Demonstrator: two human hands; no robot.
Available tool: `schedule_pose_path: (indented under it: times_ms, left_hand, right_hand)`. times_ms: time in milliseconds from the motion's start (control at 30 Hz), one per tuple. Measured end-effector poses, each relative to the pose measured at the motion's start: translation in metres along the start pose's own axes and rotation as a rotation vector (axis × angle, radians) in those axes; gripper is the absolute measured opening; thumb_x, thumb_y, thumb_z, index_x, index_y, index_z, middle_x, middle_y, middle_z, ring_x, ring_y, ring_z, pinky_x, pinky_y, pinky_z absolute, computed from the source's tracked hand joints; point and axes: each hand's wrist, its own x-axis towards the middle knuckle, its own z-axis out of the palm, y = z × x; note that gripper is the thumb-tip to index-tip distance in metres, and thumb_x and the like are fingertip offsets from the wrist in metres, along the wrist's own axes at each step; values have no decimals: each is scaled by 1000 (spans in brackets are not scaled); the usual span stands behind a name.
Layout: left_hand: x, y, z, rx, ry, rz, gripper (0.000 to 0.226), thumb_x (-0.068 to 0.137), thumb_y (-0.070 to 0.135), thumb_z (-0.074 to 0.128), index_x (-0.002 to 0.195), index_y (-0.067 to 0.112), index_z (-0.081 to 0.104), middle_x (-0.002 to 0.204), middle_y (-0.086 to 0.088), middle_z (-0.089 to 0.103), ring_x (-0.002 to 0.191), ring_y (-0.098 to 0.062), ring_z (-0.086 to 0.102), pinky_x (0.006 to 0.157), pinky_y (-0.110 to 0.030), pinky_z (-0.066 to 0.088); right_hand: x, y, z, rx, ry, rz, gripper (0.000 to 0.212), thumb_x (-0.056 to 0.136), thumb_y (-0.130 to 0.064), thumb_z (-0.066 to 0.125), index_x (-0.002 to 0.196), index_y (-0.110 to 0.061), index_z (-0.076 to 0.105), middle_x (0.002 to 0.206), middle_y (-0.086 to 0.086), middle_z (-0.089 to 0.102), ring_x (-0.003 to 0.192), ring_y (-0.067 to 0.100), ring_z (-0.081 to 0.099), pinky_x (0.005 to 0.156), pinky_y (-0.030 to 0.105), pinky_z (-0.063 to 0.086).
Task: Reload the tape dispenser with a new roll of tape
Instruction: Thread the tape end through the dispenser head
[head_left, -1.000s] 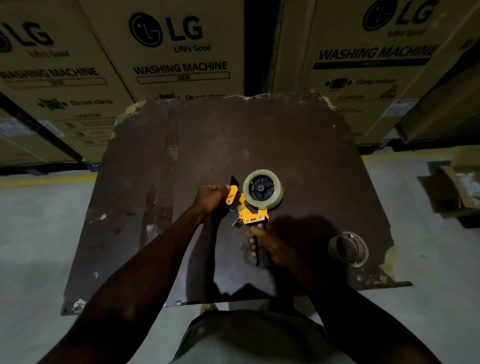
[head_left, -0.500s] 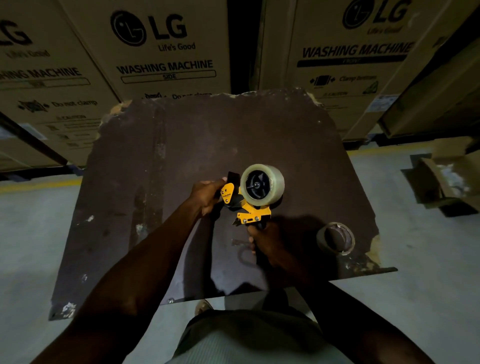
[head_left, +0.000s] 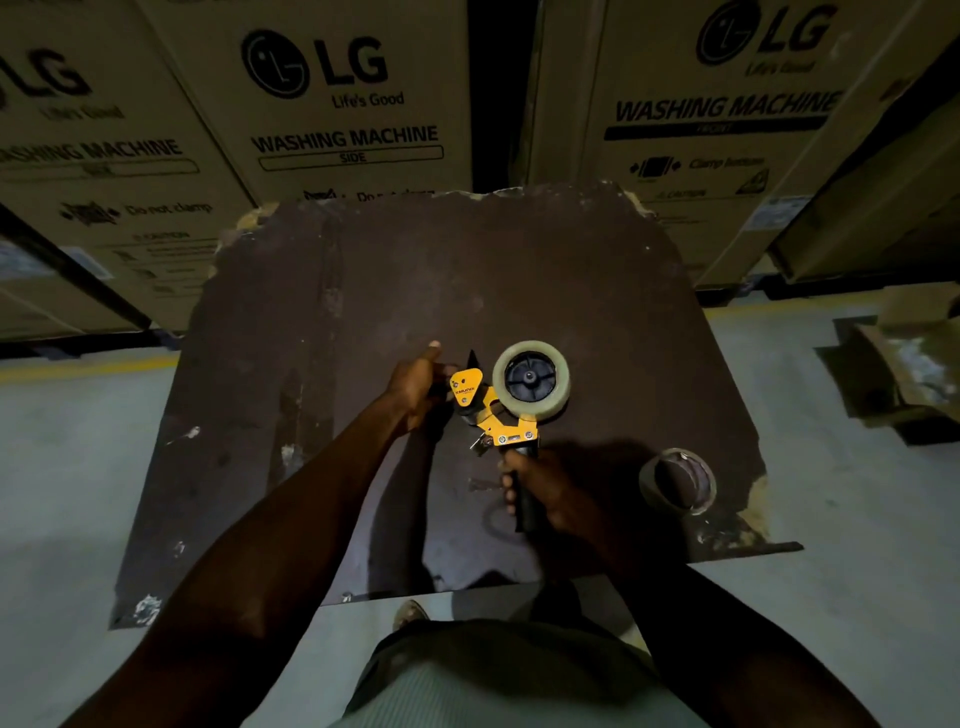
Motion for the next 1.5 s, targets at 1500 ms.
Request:
schedule_pose_path:
  times_ms: [1500]
  left_hand:
    - [-15,-19,3,149,-5,161,21,87,9,70,104,-3,72,100,-24,72,85,-29,68,87,-43,55]
  right_hand:
    - [11,-64,4,-1534,175,-930,24,82,-48,69,88,-28,80,88,1,76,93,27,61,76,34,40]
